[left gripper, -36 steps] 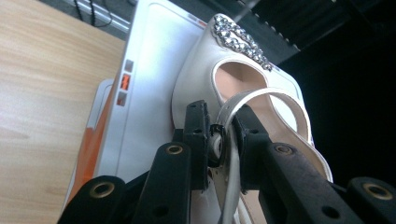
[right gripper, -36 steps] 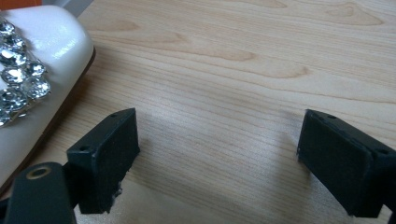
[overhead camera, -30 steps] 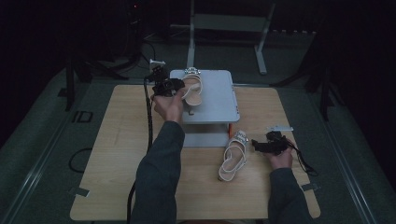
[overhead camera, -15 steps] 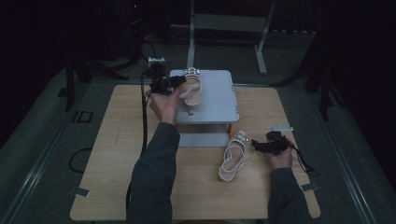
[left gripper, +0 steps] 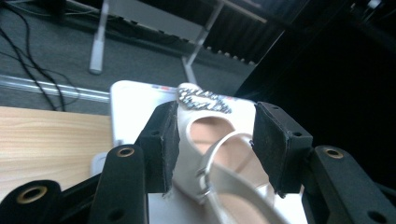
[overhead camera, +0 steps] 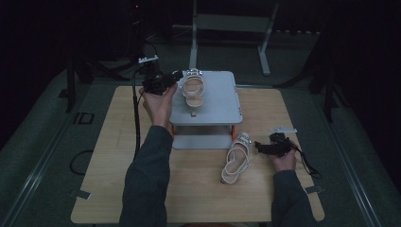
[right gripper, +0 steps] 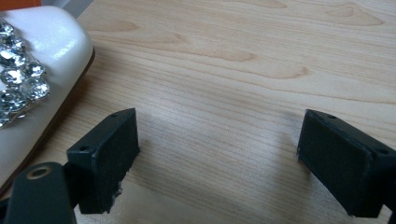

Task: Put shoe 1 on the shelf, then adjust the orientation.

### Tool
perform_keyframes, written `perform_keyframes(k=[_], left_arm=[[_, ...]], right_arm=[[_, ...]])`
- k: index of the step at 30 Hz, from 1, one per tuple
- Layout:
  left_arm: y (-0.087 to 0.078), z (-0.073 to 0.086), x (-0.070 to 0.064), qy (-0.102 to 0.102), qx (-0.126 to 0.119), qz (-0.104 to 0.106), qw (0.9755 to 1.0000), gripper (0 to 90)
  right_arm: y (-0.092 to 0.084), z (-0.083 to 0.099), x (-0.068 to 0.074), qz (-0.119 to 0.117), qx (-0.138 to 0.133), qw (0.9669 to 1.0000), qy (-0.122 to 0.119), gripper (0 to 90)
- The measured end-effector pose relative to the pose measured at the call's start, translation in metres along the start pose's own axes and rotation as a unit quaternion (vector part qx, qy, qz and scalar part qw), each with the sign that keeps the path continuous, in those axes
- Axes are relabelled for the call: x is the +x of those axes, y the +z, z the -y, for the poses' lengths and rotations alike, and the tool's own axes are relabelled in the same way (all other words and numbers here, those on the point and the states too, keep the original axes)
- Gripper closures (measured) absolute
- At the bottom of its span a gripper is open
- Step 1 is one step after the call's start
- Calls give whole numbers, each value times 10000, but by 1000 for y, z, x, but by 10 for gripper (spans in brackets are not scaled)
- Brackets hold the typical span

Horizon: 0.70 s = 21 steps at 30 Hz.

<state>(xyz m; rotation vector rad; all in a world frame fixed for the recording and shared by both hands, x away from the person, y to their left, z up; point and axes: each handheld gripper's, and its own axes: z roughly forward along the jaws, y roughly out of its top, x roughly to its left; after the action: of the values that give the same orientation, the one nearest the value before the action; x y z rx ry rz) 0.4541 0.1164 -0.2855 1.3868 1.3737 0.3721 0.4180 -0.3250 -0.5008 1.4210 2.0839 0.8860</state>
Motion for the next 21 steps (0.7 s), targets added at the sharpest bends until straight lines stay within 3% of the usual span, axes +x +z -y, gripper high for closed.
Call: perform_keyframes(k=[3, 4, 9, 12, 19, 21], left_arm=[[-4, 1, 4, 103, 78, -49, 9999, 511], [-8, 1, 5, 224, 82, -103, 9997, 510], [-17, 0, 7, 416, 93, -84, 9991, 509], [-21, 0, 8, 623, 118, -93, 9979, 509], [-24, 5, 11, 1000, 198, -411, 9939, 509], [-25, 8, 16, 924, 177, -347, 9950, 510]], right_arm=[[0, 0, 0, -1, 1, 10000, 2, 126], [0, 0, 0, -1, 0, 10000, 0, 126], [0, 0, 0, 0, -4, 10000, 1, 131], [-2, 1, 1, 17, -57, 10000, 32, 197], [-6, 0, 7, -103, -56, 9999, -1, 324], [-8, -1, 9, -117, -74, 9999, -6, 341]])
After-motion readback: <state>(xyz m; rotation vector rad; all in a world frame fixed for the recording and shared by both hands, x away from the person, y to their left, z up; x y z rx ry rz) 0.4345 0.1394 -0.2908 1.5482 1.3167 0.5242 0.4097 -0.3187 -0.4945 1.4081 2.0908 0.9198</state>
